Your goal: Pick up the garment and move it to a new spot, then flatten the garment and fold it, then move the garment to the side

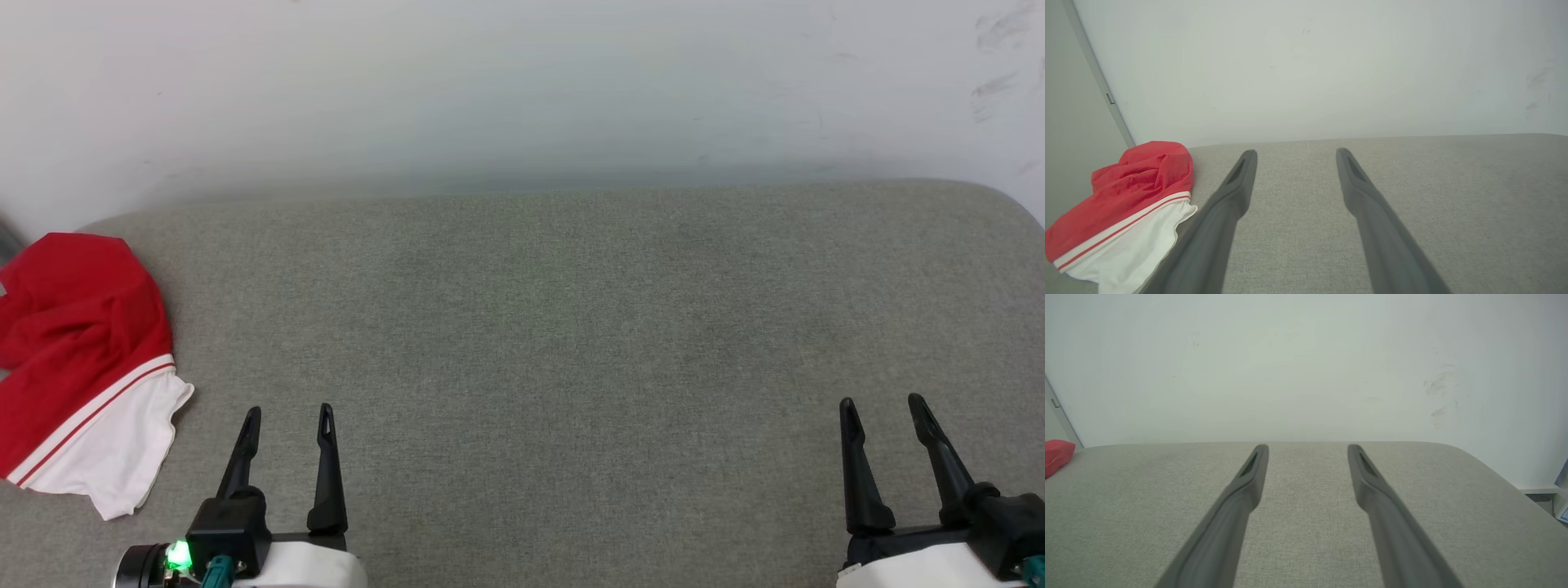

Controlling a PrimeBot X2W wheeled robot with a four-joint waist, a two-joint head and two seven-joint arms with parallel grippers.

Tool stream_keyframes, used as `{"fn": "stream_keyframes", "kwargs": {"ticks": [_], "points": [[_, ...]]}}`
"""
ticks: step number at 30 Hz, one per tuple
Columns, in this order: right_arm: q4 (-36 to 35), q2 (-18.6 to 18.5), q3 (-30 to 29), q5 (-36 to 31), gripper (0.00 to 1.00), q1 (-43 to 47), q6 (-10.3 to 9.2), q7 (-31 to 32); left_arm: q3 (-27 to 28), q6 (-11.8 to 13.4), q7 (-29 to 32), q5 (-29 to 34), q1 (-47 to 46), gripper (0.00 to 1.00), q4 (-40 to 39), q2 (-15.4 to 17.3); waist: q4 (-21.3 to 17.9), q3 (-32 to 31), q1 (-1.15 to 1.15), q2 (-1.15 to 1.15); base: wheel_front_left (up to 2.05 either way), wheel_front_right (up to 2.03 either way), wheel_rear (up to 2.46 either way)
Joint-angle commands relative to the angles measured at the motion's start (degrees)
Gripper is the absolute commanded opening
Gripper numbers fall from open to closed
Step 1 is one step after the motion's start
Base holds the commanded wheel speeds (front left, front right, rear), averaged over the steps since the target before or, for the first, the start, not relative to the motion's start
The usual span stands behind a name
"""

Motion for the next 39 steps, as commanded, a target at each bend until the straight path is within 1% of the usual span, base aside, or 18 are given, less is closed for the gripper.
{"fn": "stream_keyframes", "kwargs": {"ticks": [1,11,21,27,28,31,32,33,39], "points": [[0.04,-0.11,-0.04,0.32,1.0,0.6,-0.01,-0.22,0.44,-0.44,-0.3,-0.12,0.38,1.0,0.01,-0.13,0.0,-0.05,0.0,0.0,0.0,0.0,0.0],[0.72,-0.11,0.44,2.59,1.0,0.69,-0.01,-0.21,2.06,-2.11,-0.25,-0.86,0.54,1.0,1.14,-0.76,0.13,-0.27,0.0,0.0,0.0,0.0,0.0],[0.75,-0.11,0.29,2.84,1.0,0.74,-0.01,-0.2,2.29,-2.16,-0.25,-0.11,-0.04,1.0,1.88,-0.89,0.74,-0.07,0.0,0.0,0.0,0.0,0.0],[0.46,-0.09,0.63,1.92,1.0,1.08,-0.01,-0.19,2.62,-1.74,-0.25,0.3,-0.53,1.0,1.99,-0.91,3.64,-0.02,0.0,0.0,0.0,0.0,0.0],[0.46,-0.09,0.63,1.92,1.0,1.08,-0.01,-0.19,2.62,-1.74,-0.25,0.3,-0.53,1.0,1.99,-0.91,3.64,-0.02,0.0,0.0,0.0,0.0,0.0],[0.51,-0.08,1.05,1.74,1.0,1.38,-0.01,-0.19,3.45,-1.55,-0.25,-0.69,-0.22,1.0,1.95,-0.91,6.45,-0.13,0.0,0.0,0.0,0.0,0.0],[0.51,-0.08,1.05,1.74,1.0,1.38,-0.01,-0.19,3.45,-1.55,-0.25,-0.69,-0.22,1.0,1.95,-0.91,6.45,-0.13,0.0,0.0,0.0,0.0,0.0],[0.56,-0.08,1.13,1.87,1.0,1.42,-0.01,-0.19,3.7,-1.52,-0.25,-0.92,-0.22,1.0,1.91,-0.9,7.24,-0.11,0.0,0.0,0.0,0.0,0.0],[0.11,-0.08,1.67,1.35,1.0,1.62,-0.01,-0.18,4.81,-1.65,-0.25,-0.77,-0.69,1.0,2.0,-0.9,12.68,-0.05,0.0,0.0,0.0,0.0,0.0]]}}
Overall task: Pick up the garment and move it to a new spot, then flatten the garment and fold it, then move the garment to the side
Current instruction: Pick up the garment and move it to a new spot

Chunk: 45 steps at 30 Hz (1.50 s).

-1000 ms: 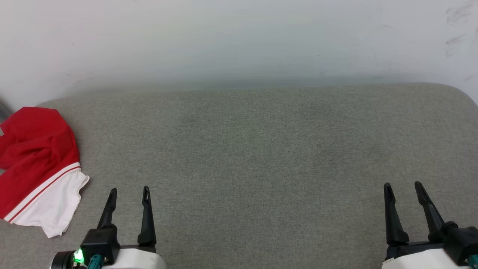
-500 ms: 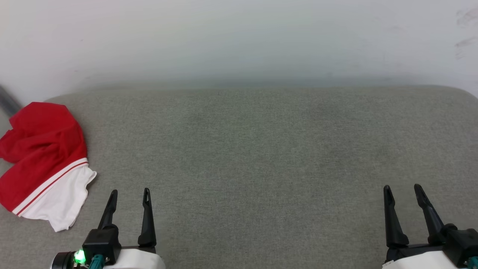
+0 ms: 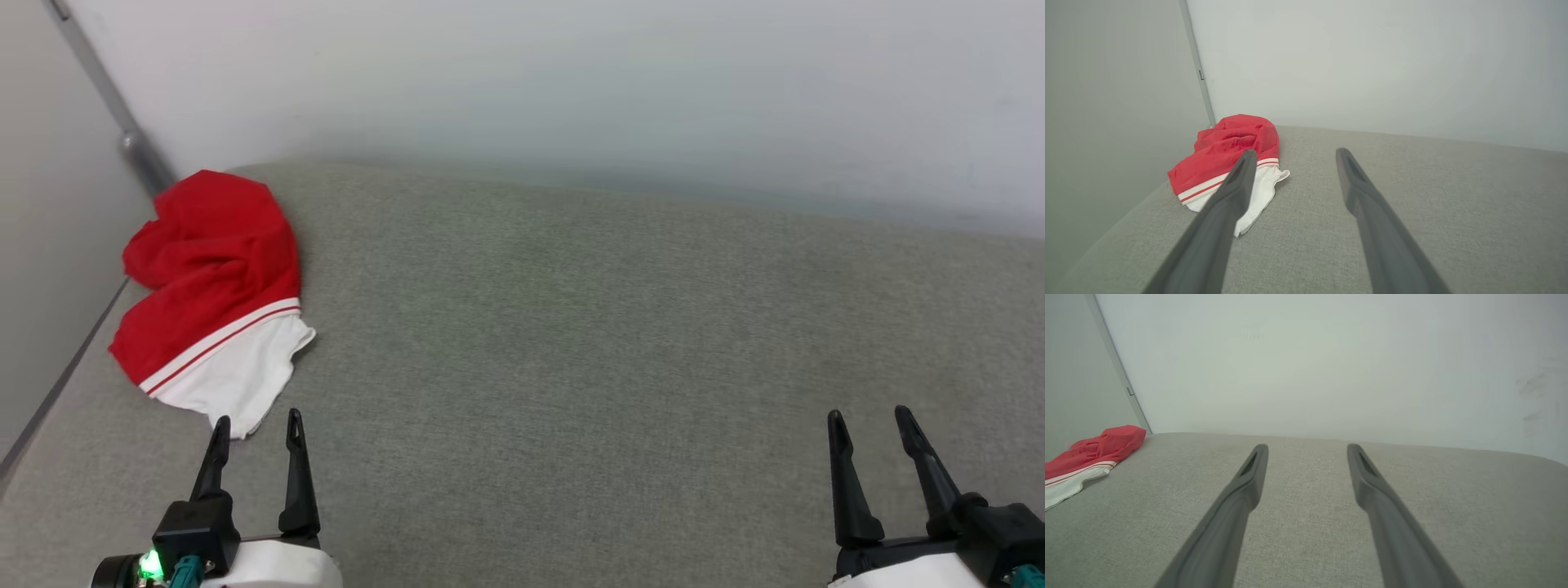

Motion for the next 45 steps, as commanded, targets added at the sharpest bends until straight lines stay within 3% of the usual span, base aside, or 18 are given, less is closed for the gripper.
{"fn": "stream_keyframes", "kwargs": {"ticks": [1,12,20,26,33,40,45], "points": [[-0.22,-0.06,0.29,-0.66,1.0,0.57,-0.01,-0.14,0.32,0.15,-0.16,0.17,-0.44,1.0,0.11,0.0,3.03,0.0,0.0,0.0,0.0,0.0,0.0],[-0.13,-0.06,1.48,-1.58,1.0,1.05,-0.01,-0.14,1.91,0.62,-0.16,0.01,0.28,1.0,0.73,-0.01,12.24,-0.78,0.0,0.0,0.0,0.0,0.0],[0.0,-0.07,2.38,-1.71,1.0,1.24,-0.02,-0.14,3.46,1.07,-0.16,-0.6,1.84,1.0,-0.06,-0.03,14.62,-1.18,0.0,0.0,0.0,0.0,0.0],[-0.17,-0.07,2.54,-1.93,1.0,0.86,-0.01,-0.14,4.29,1.17,-0.16,-1.51,0.89,1.0,-0.04,-0.01,13.92,-0.38,0.0,0.0,0.0,0.0,0.0],[-1.5,-0.07,1.99,-4.57,1.0,-1.65,-0.01,-0.14,6.9,-3.48,-0.16,-2.31,-9.66,1.0,2.85,2.34,12.09,4.39,0.0,0.0,0.0,0.0,0.0],[-4.13,-0.3,0.18,-8.56,1.0,-5.49,-0.02,-0.14,10.98,-7.18,-0.15,-4.36,-25.66,1.0,8.91,8.03,9.11,13.16,0.0,0.0,0.0,0.0,0.0],[-7.04,-1.83,-0.94,-10.0,1.0,-8.66,-0.02,-0.14,12.78,-8.51,-0.16,-5.31,-36.74,1.0,13.78,13.31,6.8,19.84,0.0,0.0,0.0,0.0,0.0]]}}
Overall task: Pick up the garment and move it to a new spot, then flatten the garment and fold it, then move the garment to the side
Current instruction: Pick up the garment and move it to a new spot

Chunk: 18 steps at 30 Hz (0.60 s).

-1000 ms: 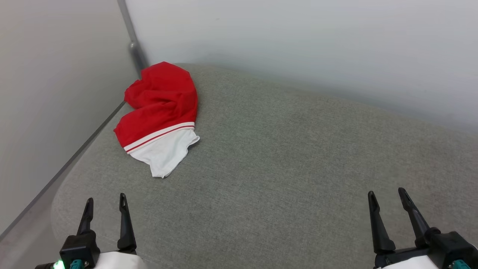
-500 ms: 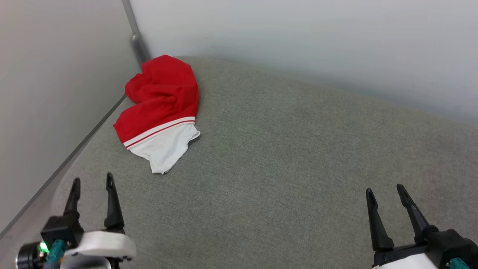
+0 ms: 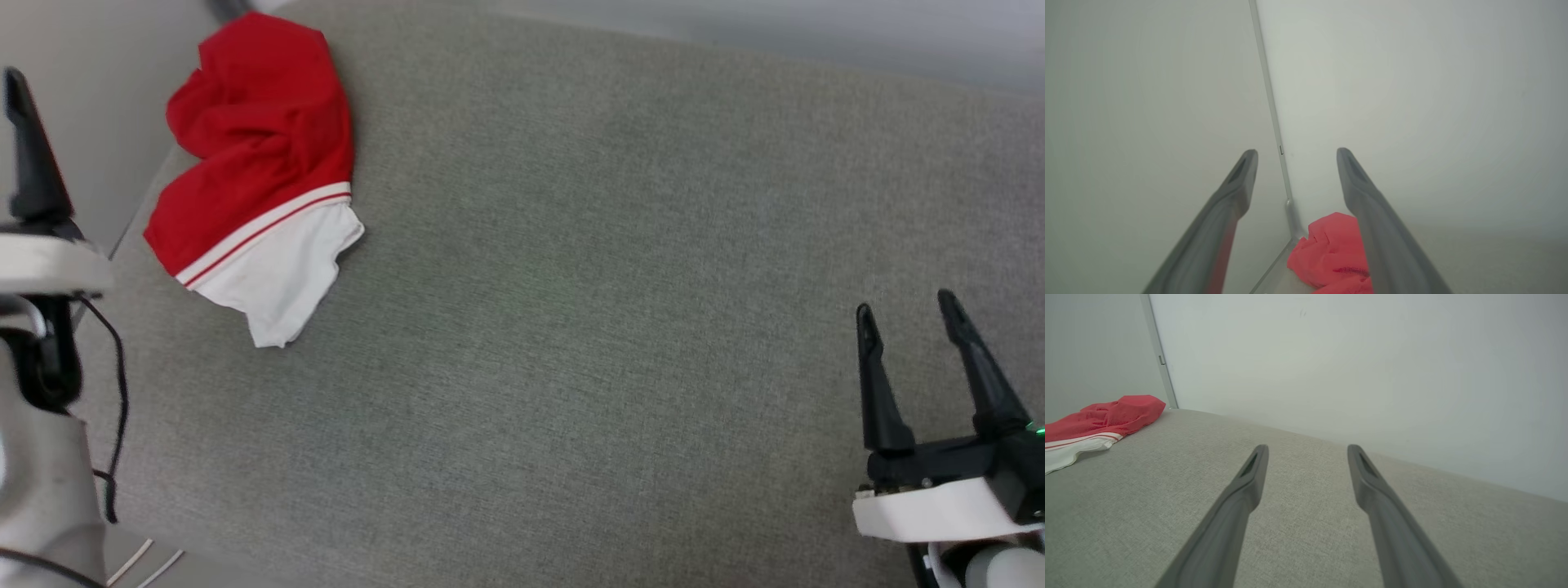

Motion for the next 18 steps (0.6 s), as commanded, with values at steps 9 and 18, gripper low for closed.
{"fn": "stream_keyframes", "kwargs": {"ticks": [9,18], "points": [[-7.09,-2.31,-1.96,-1.77,1.0,-5.19,-0.02,-0.14,-0.7,-1.55,2.87,-3.83,-18.57,1.0,15.74,10.13,-6.08,14.22,-0.01,0.0,0.0,0.0,0.0],[-10.79,-3.39,-2.45,-2.05,1.0,-7.03,-0.02,-0.14,-13.21,-1.7,19.34,-16.68,-28.66,1.0,25.3,19.36,-7.74,20.06,-0.01,0.0,0.0,0.0,0.0]]}}
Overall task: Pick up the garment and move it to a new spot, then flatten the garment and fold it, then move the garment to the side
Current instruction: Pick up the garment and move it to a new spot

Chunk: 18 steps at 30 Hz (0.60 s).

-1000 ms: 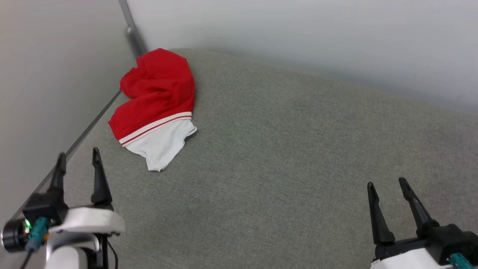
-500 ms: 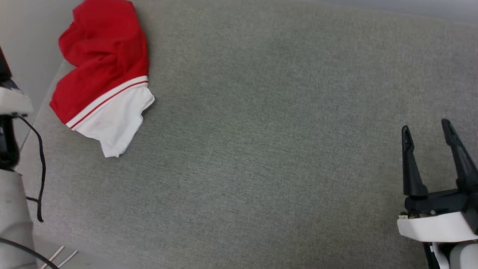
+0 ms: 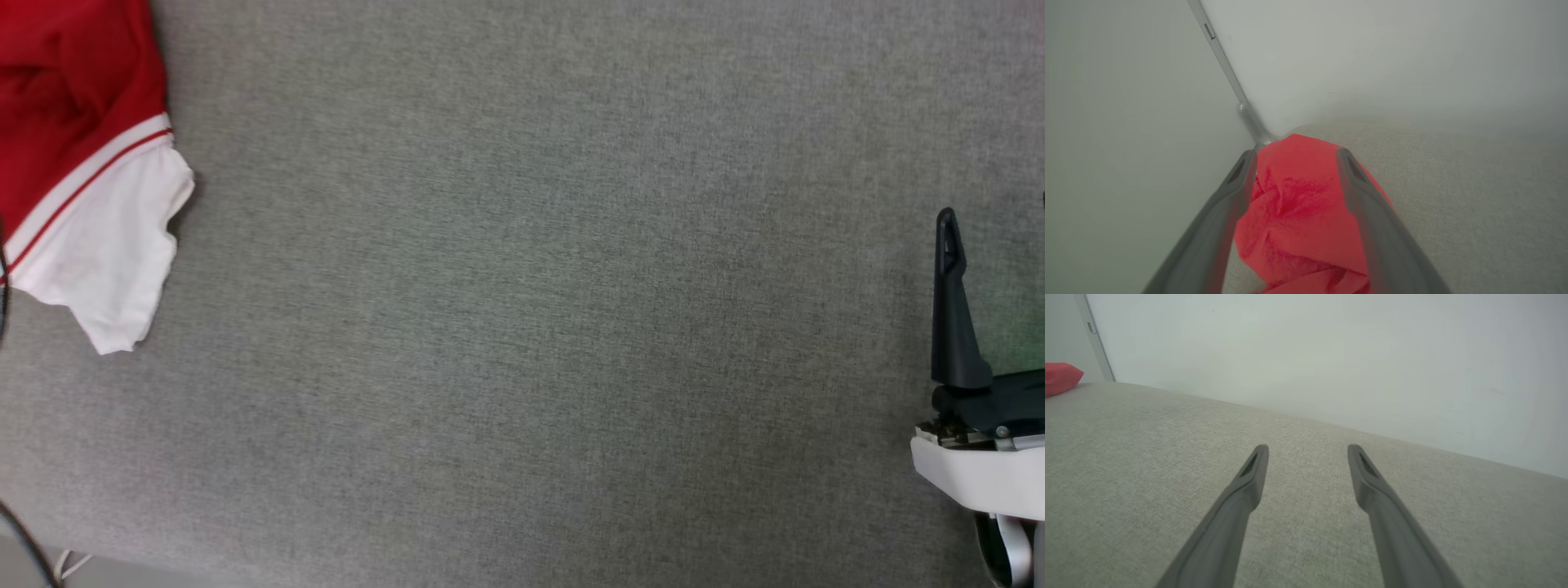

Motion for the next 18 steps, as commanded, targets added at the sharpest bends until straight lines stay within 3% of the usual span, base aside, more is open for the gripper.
{"fn": "stream_keyframes", "kwargs": {"ticks": [1,7,8,14,18], "points": [[-0.82,-0.43,-0.02,-0.16,1.0,-1.14,-0.02,-0.14,-2.91,-0.03,3.96,-3.5,-1.83,1.0,0.4,3.23,-1.12,2.23,-0.02,0.0,0.0,0.0,0.0],[-1.59,-1.01,-0.15,-0.26,1.0,-2.01,-0.02,-0.14,-11.83,-0.03,19.28,-16.81,-1.93,1.0,-0.33,8.77,-2.06,4.68,-0.02,0.0,0.0,0.0,0.0],[-1.59,-1.01,-0.15,-0.26,1.0,-2.01,-0.02,-0.14,-11.83,-0.03,19.28,-16.81,-1.93,1.0,-0.33,8.77,-2.06,4.68,-0.02,0.0,0.0,0.0,0.0],[-2.25,-1.28,-0.19,-0.65,1.0,-2.54,-0.02,-0.14,-17.35,-0.04,32.54,-27.87,-0.71,1.0,-0.98,12.8,-3.08,6.61,-0.02,0.0,0.0,0.0,0.0],[-2.32,-1.54,-0.73,-0.83,1.0,-2.48,-0.02,-0.14,-18.84,-0.05,38.38,-33.16,-0.69,1.0,-0.17,12.61,-3.36,7.87,-0.02,0.0,0.0,0.0,0.0]]}}
